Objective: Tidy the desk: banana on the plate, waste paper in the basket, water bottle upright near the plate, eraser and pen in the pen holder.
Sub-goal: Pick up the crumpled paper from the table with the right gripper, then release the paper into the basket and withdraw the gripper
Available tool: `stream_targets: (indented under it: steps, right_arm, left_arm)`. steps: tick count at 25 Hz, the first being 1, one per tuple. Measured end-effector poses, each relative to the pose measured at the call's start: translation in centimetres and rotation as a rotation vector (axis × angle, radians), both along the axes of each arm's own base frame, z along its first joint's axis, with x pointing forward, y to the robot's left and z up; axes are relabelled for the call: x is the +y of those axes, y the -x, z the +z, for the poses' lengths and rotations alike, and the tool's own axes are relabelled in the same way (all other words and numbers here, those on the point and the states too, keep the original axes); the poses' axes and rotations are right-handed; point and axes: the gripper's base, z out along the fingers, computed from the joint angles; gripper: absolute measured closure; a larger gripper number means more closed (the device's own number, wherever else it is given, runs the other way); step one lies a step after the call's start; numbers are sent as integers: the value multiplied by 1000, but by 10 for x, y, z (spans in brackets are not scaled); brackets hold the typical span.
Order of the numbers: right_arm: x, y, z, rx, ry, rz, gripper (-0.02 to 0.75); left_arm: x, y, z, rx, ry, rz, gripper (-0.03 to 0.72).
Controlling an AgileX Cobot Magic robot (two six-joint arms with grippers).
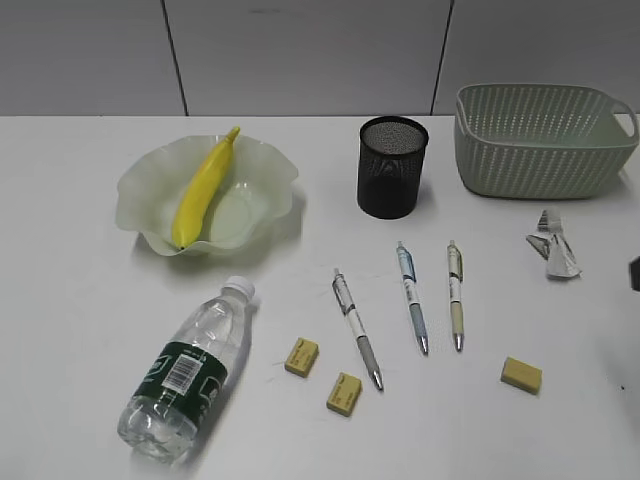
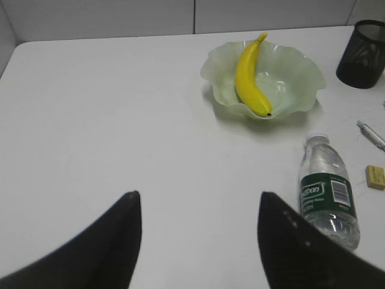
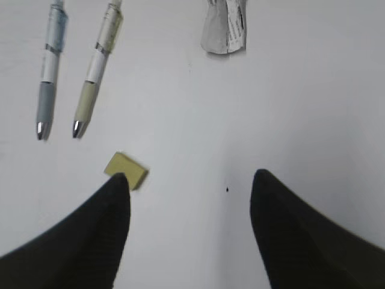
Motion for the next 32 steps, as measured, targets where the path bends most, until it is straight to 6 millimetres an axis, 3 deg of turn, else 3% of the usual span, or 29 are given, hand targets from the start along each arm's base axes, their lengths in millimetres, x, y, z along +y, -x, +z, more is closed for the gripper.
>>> stream_targets:
  steps: [6,10,14,16,18,21,23,28,30,32]
  right_arm:
    - [9,-98,-58,143,21,-26,204]
    - [11,-140,-85,166,37,-33,204]
    - [10,-164,-111,197,81,-49,232]
    - [8,-169,-117,202,110,-53,336]
    - [6,-170,-118,201,127,-50,576]
    - [5,-168,-108,205,139,-52,710]
    - [4,-159,-92,187,136,-57,723]
    - [2,-135,-12,-76,100,-59,725]
    - [1,-147,10,-173,102,-52,725]
    - [-1,-173,24,-233,107,-57,725]
  left_arm:
    - [-1,2,0,0,0,100,231]
    - [-1,3,0,0,0,165,231]
    - [-1,4,0,0,0,196,242]
    - [-1,4,0,0,0,199,249]
    - [-1,4,0,0,0,199,252]
    - [-1,4,0,-1,0,199,253]
    - [-1,4,0,-1,0,199,253]
    - [-1,4,0,-1,0,199,253]
    - [-1,4,0,-1,0,199,253]
    - [-1,4,0,-1,0,199,253]
